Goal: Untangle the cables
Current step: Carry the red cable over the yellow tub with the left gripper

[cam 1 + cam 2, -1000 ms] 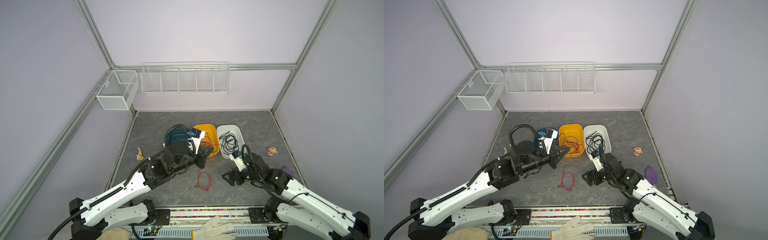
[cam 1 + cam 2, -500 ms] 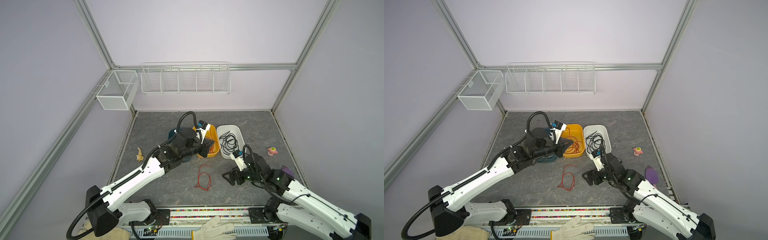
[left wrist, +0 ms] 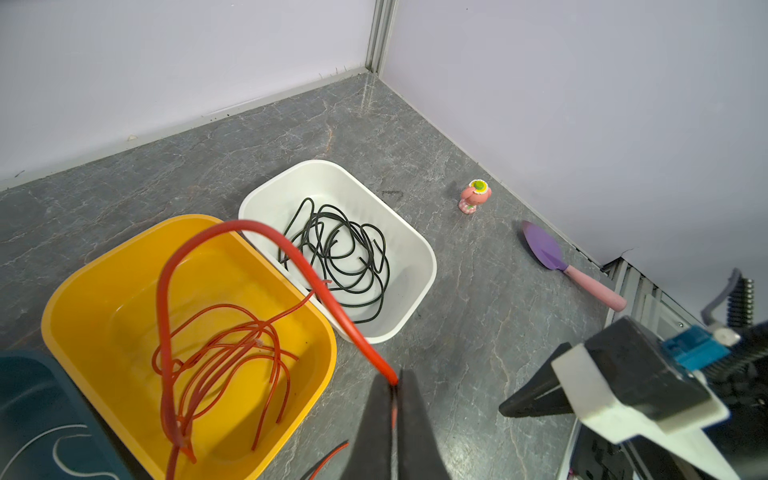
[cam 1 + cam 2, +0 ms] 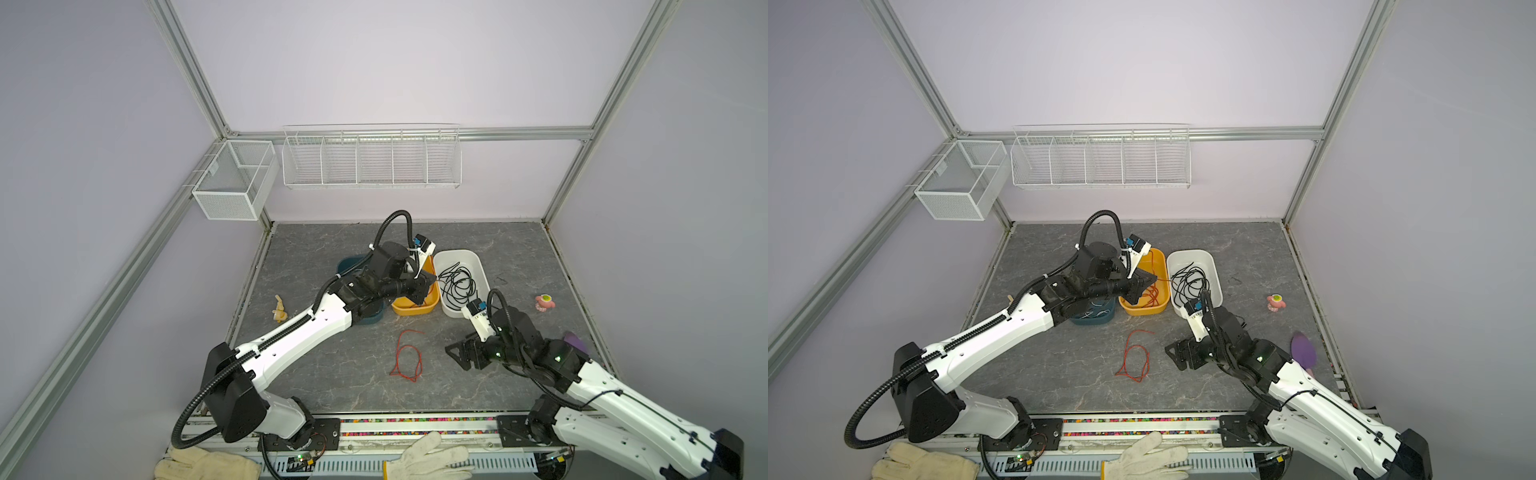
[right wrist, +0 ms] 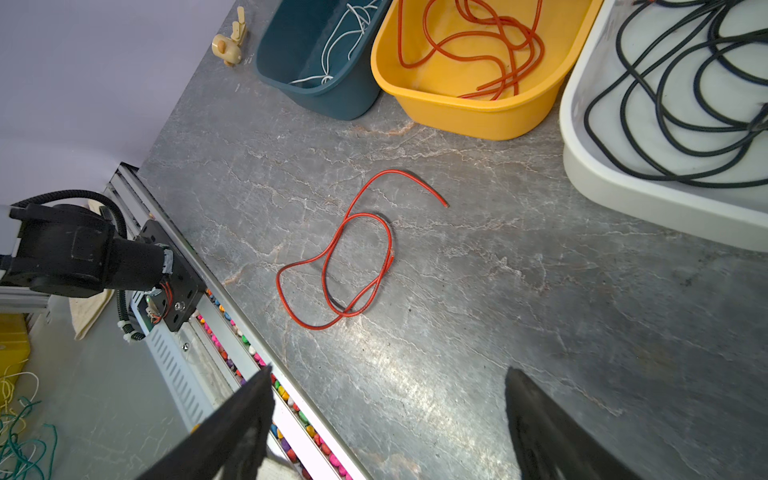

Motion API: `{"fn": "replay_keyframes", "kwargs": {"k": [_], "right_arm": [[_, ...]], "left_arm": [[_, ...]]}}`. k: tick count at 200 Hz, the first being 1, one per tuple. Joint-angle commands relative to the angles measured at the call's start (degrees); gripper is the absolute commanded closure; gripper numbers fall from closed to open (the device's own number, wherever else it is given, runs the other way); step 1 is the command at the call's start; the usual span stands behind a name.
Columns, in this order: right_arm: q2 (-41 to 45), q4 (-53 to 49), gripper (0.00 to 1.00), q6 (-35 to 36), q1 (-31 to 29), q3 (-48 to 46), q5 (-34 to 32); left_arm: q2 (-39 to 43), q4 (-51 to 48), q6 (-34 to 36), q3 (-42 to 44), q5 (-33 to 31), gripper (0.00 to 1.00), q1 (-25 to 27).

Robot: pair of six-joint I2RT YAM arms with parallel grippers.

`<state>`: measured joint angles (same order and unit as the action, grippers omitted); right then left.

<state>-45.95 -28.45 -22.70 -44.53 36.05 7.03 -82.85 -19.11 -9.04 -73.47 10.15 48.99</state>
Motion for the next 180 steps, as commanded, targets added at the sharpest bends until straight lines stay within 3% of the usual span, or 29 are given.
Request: {"fn": "replay_keyframes", "kwargs": {"k": [1, 113, 151, 180], "right_arm": [[0.6, -0.2, 0.12, 0.0, -0.5, -0.4, 0.1], [0.6, 0.2, 0.12, 0.9, -0.5, -0.3, 2.4], [0.3, 0.2, 0.12, 0.9, -0.4, -0.4, 2.6], [0.3, 0.3, 0.12, 0.9, -0.4, -0.5, 2.4]], "left_arm": [[-1.5, -1.6, 2.5, -1.9, -0.1, 1.00, -0.9], [-7.1, -2.9, 4.9, -3.2, -1.9, 1.00, -3.5], [-9.3, -7.6, 4.7, -7.0, -7.7, 1.00, -3.8], [-5.9, -8.0, 4.0, -7.5, -10.9, 1.00, -3.8]]}}
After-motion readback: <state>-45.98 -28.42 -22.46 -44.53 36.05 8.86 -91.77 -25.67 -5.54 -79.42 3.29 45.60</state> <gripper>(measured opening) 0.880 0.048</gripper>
